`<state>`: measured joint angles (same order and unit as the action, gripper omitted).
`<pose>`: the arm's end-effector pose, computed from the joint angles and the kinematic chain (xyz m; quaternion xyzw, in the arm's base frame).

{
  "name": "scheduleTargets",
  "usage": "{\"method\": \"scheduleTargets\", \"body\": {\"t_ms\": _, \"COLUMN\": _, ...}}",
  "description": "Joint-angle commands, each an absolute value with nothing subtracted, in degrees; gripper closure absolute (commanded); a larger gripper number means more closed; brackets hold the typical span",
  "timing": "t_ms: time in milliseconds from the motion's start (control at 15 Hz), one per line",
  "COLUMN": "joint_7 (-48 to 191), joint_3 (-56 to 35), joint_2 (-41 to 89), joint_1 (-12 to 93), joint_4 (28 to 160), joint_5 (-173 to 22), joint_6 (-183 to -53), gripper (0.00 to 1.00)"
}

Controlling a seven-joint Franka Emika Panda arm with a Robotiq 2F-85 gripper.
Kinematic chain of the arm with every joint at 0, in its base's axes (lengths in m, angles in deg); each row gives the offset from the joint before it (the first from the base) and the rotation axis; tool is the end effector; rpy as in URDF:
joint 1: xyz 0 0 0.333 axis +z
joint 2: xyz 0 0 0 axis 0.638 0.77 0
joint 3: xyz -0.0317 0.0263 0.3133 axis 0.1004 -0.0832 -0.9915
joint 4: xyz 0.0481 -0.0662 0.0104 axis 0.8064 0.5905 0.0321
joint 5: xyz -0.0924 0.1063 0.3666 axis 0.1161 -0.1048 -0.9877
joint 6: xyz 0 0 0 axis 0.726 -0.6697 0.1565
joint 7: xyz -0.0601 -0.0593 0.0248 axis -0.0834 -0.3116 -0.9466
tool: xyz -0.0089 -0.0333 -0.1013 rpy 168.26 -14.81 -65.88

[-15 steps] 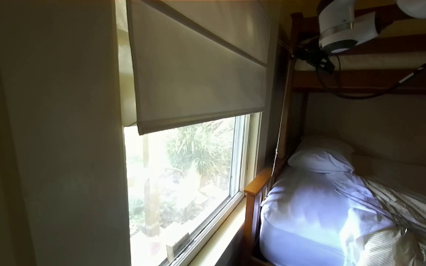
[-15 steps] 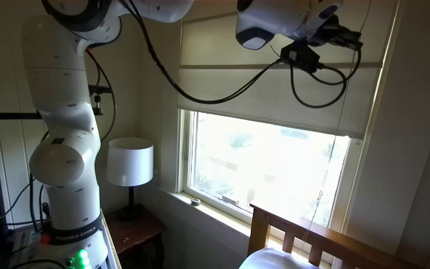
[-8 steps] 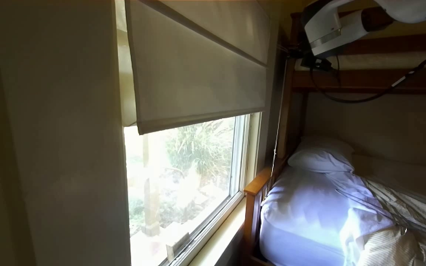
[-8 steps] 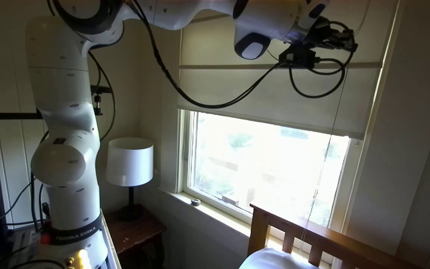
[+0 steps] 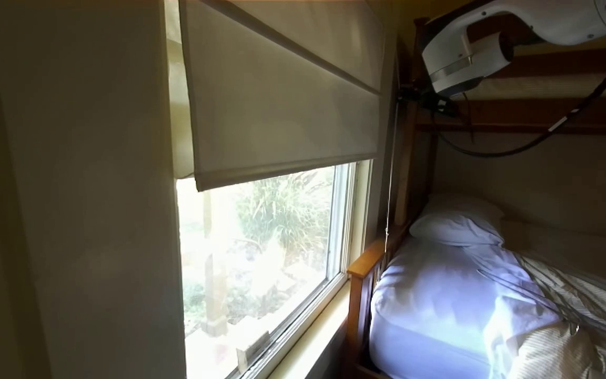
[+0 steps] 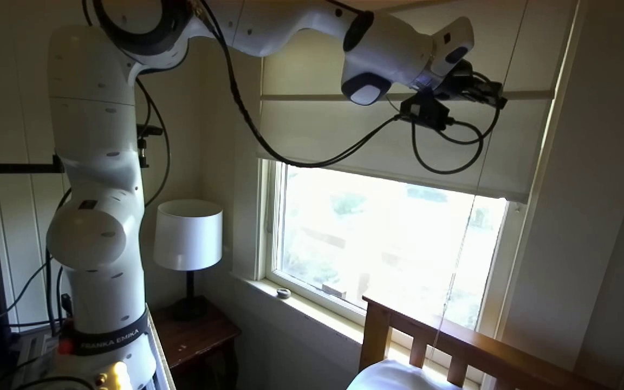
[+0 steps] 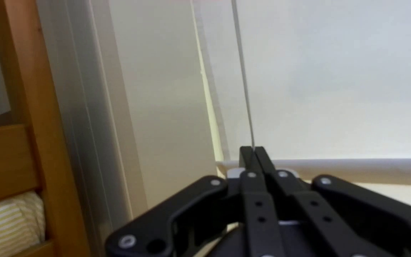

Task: Open the curtains slightly

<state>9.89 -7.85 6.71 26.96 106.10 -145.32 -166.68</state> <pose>0.5182 -0.2712 0.6507 0.7503 -0.2114 0.6224 0.0710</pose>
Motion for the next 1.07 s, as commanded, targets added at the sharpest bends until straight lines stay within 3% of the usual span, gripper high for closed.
{"method": "scheduleTargets", "body": {"t_ms": 0, "joint_7": 9.9, "joint_3": -9.2, "joint_2": 8.7, "joint_1": 28.3, "joint_4": 111.0, "joint_5": -150.5, "joint_6": -168.8, "gripper": 1.0}}
{"method": "scheduleTargets", "body": {"t_ms": 1000, "joint_7": 11.9, "joint_3": -10.4, "joint_2": 3.6, "joint_1": 29.5, "joint_4": 121.4, "joint_5": -155.9, "joint_6": -169.9, "gripper": 1.0}}
